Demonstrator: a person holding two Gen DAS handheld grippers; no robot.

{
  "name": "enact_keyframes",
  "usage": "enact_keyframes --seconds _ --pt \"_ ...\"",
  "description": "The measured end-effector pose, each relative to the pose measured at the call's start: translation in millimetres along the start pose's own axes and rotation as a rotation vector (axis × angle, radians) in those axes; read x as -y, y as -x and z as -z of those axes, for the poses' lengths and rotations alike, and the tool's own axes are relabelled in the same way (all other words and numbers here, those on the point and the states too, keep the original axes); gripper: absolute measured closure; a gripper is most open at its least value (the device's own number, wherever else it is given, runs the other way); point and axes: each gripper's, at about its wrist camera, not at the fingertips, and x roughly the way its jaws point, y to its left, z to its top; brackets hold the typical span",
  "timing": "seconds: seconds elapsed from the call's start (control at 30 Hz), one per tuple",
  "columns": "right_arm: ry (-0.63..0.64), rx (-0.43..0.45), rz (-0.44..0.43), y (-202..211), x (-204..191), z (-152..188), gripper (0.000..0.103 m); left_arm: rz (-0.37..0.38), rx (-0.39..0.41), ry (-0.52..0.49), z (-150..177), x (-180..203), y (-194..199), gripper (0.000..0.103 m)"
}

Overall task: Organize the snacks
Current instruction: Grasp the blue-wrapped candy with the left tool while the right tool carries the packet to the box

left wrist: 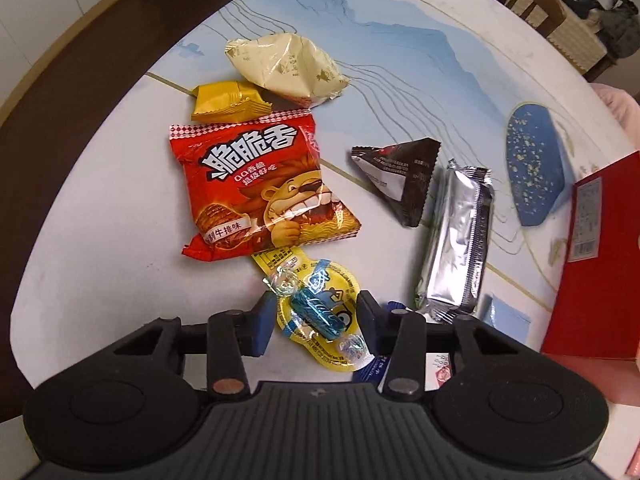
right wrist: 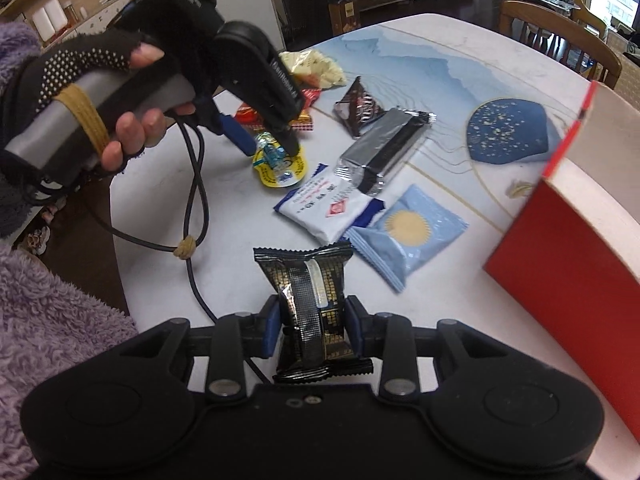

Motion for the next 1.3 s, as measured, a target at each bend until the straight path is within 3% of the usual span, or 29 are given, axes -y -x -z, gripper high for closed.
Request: enact_keyframes --seconds 0.23,0.3,0.4,0.6,0.77,1.0,1.3 --pt "-0.035 0.025 -0.001 16.2 24.0 7.6 0.07 -0.05 0.026 -0.006 4.4 5.3 -1.6 0.075" --pt "-0.047 0.031 0.002 20.7 29.4 8.1 0.07 -0.066 0.037 -0.013 6.1 6.8 -1.0 0.085" --pt "-0.072 0.046 -0.007 28.2 38.1 7.1 0.07 -0.062 0.042 0.004 8.0 3.4 0.3 0.09" --pt "-0.112 0.079 -0.015 43.6 52.5 4.5 0.07 -0.046 0.061 0.052 17.4 -7.3 12.0 0.09" --pt "-0.157 0.129 0.005 67.5 65.1 1.1 0.07 0.002 0.117 0.047 29.2 -4.7 44.7 0.09" --pt "-0.234 0.211 0.101 105.7 95.0 -3.4 0.07 0.1 0.208 -0.055 30.9 36.7 96.7 0.09" --pt "-0.353 0.277 0.243 142.5 143.4 5.7 0.07 0.21 0.221 -0.248 30.4 119.0 120.8 0.09"
